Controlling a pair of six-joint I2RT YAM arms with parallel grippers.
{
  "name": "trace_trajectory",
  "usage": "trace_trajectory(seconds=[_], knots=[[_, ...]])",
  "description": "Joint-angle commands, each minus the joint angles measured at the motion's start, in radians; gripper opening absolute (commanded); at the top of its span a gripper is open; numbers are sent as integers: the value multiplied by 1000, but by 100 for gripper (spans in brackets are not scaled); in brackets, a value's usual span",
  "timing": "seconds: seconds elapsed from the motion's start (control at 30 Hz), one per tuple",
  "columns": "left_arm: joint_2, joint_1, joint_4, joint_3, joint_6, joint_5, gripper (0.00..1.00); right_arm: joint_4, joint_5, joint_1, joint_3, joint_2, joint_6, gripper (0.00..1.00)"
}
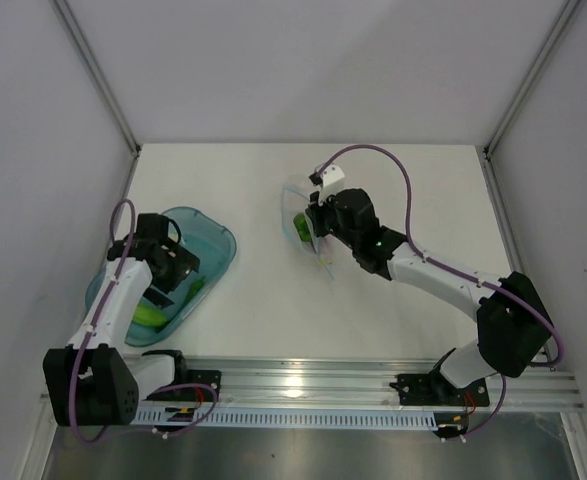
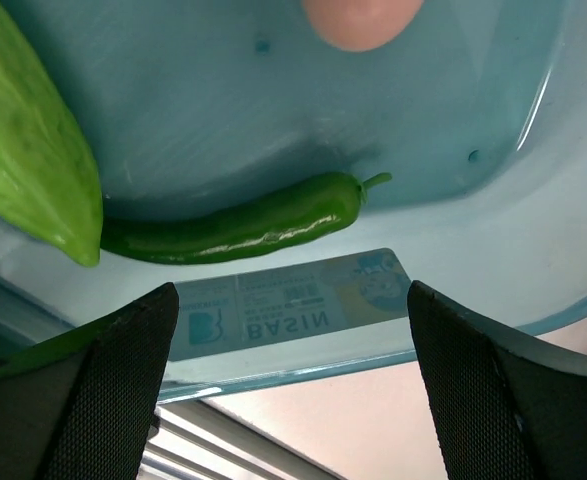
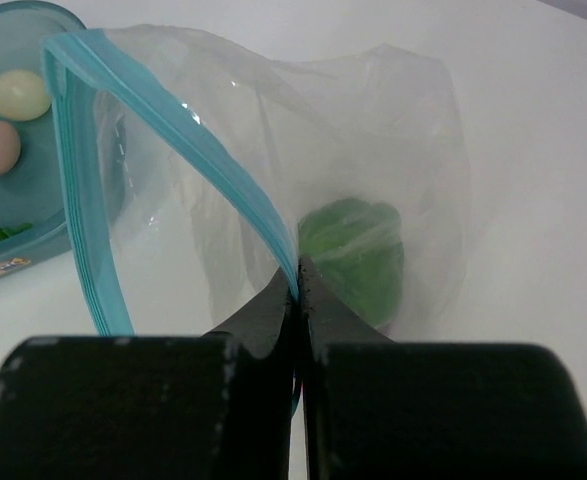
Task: Place the food in the zip-top bag and seal the zipper
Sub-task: Pick up the fake vegetable from the bin.
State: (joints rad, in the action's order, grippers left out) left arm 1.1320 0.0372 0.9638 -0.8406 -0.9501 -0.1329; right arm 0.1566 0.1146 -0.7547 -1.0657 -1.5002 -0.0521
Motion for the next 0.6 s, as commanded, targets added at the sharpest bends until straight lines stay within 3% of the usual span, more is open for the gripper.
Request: trace_trajectory(seconds=[0.0, 0.3, 0.57], knots=[[12, 10, -86, -11, 152, -25, 96, 55, -16, 12, 13, 34, -12, 0], [57, 9, -211, 47, 359, -19, 93, 93, -50, 32, 45, 55, -26, 0], [66, -3, -263, 107, 333, 22, 85, 124, -92, 71, 82, 89, -46, 0]])
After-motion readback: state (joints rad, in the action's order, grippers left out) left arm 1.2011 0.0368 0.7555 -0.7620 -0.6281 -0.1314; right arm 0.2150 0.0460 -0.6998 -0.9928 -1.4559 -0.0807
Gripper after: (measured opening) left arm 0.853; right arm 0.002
